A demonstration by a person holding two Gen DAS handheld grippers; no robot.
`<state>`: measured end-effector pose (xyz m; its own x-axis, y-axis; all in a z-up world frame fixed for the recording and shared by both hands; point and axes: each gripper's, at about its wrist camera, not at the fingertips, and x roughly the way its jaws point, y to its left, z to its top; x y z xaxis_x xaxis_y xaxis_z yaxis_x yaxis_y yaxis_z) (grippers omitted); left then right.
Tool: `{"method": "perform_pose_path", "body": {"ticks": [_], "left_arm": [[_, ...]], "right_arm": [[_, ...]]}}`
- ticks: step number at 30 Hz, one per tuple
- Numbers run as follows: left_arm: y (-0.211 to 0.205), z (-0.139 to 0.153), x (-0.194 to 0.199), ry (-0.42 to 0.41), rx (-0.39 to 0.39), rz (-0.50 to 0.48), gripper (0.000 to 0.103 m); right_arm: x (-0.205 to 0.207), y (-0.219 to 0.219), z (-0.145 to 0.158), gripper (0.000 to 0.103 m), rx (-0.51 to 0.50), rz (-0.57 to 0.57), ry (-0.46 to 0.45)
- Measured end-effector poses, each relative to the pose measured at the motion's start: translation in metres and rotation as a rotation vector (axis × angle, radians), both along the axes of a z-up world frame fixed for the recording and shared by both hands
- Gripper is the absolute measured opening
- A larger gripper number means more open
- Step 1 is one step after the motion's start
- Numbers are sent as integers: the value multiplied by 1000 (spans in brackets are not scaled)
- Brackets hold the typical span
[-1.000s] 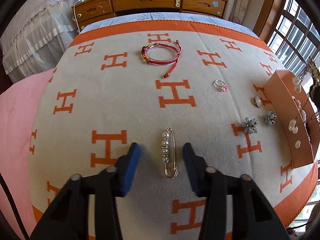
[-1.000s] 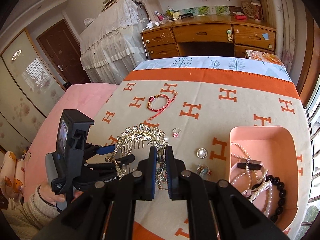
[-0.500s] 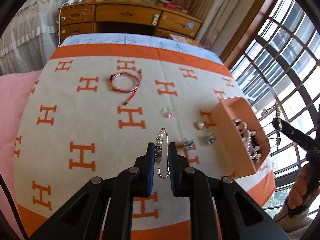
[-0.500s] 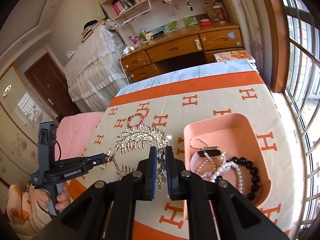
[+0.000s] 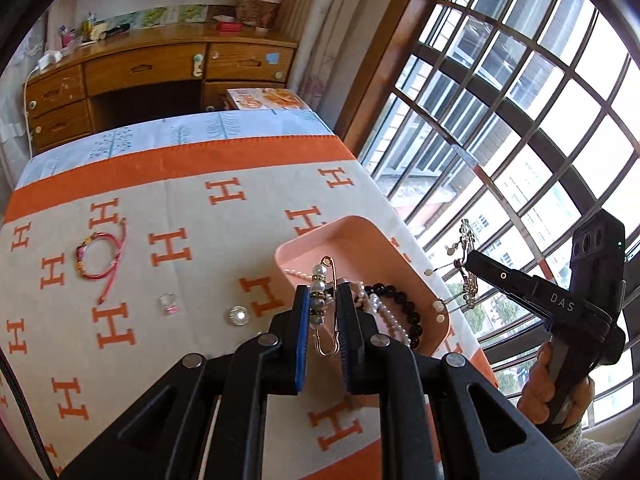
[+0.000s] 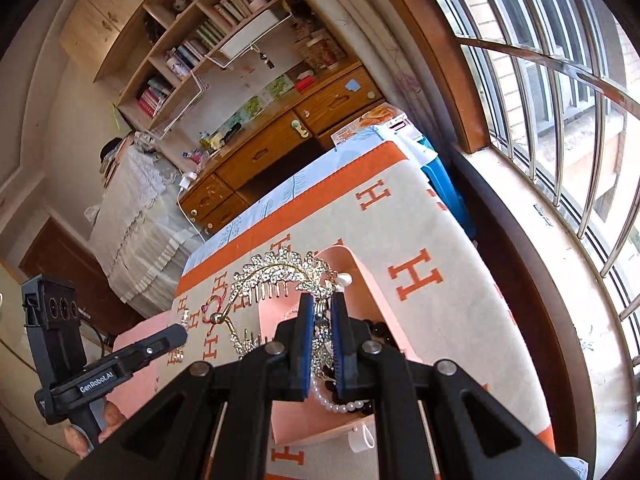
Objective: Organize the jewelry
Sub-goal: 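Drop the brooch pin into the pink box while the right tool drops the hair comb in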
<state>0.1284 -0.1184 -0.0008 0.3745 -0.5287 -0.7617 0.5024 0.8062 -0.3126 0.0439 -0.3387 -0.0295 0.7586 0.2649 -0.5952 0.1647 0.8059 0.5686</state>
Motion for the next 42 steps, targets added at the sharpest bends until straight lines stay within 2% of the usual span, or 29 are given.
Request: {"method": "perform_pose_path", "body": {"ticks": [5, 11, 16, 17, 18, 22, 28, 30, 37, 42], "left_arm": [[-46, -32, 7, 69, 39, -61, 11], [-58, -63, 12, 131, 79, -58, 13], [-40, -56, 0, 91, 71, -26, 39], [-35, -54, -2, 72, 80, -5, 51], [-28, -51, -6, 50, 84, 16, 57], [-4, -42, -20, -1, 97, 54, 58], [28, -38, -28, -24, 104, 125, 58], [34, -37, -29, -34, 108, 142, 58], [43, -45, -36, -41, 130, 156, 60], [50, -52, -45, -40, 152, 165, 70]], "right_arm": [[-1, -6, -6, 8, 24, -16, -6], [6, 1, -14, 9, 19, 16, 16], [24, 11, -16, 9, 9, 42, 26], [29, 13, -17, 9, 4, 48, 30], [34, 17, -18, 9, -4, 54, 35], [56, 28, -29, 9, -47, 60, 86], [84, 38, -49, 12, -127, 75, 207], [86, 39, -49, 12, -158, 57, 222], [70, 38, -37, 12, -151, 41, 179], [50, 51, -28, 12, -180, 57, 159]]}}
